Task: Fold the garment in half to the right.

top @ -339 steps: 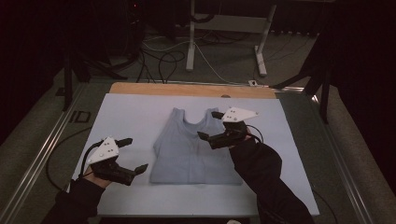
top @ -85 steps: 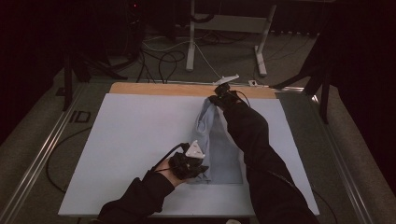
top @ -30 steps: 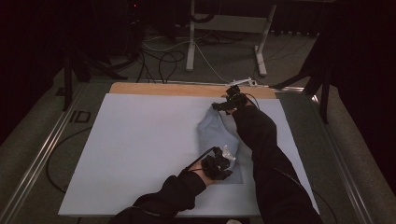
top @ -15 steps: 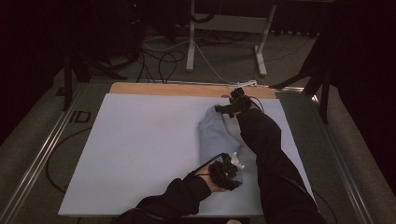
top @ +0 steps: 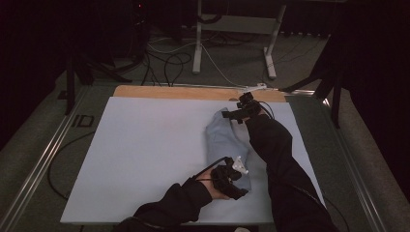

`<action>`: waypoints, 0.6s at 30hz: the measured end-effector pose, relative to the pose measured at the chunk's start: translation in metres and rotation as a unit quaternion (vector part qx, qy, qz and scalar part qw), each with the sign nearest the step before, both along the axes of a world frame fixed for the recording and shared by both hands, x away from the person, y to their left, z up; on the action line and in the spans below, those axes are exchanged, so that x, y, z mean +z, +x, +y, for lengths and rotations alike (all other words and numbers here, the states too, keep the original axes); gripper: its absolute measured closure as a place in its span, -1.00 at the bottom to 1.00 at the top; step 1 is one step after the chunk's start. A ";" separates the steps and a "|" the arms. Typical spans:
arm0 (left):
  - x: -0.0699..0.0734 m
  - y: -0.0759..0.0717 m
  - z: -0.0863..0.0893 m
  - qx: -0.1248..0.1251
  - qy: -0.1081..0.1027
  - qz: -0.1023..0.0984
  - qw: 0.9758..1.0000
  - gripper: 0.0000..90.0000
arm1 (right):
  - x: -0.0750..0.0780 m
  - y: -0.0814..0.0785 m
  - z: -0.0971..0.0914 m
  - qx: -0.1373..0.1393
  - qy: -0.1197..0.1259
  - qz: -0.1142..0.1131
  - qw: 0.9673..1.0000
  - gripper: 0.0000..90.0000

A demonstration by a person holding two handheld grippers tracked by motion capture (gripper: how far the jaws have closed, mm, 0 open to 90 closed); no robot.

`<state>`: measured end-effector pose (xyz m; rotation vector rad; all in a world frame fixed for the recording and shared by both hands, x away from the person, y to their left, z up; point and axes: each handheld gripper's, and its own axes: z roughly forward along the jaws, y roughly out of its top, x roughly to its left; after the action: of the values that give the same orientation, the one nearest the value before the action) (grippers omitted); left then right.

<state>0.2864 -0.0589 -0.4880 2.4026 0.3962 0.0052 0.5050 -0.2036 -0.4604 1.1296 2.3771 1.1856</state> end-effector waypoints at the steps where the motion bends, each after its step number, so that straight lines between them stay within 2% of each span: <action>1: 0.002 0.000 0.003 0.001 -0.002 0.001 1.000 -0.09 | 0.001 -0.001 0.000 0.001 -0.002 -0.003 1.000 -0.78; 7: 0.020 -0.002 0.023 0.006 -0.035 0.002 0.999 -0.20 | 0.007 -0.006 0.003 0.005 -0.001 -0.010 1.000 -0.78; 11: 0.029 -0.001 0.037 -0.001 -0.066 0.014 0.998 -0.38 | 0.009 -0.008 0.004 0.007 -0.002 -0.011 1.000 -0.78; 15: 0.028 0.005 0.054 0.004 -0.074 0.020 0.997 -0.52 | 0.011 -0.011 0.006 0.013 -0.002 -0.013 1.000 -0.78; 18: 0.026 0.008 0.068 0.013 -0.072 0.022 0.997 -0.59 | 0.011 -0.013 0.007 0.016 -0.003 -0.014 1.000 -0.78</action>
<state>0.2940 0.0092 -0.4618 2.2576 0.4338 -0.0628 0.4920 -0.1963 -0.4490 1.0703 2.3839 1.1969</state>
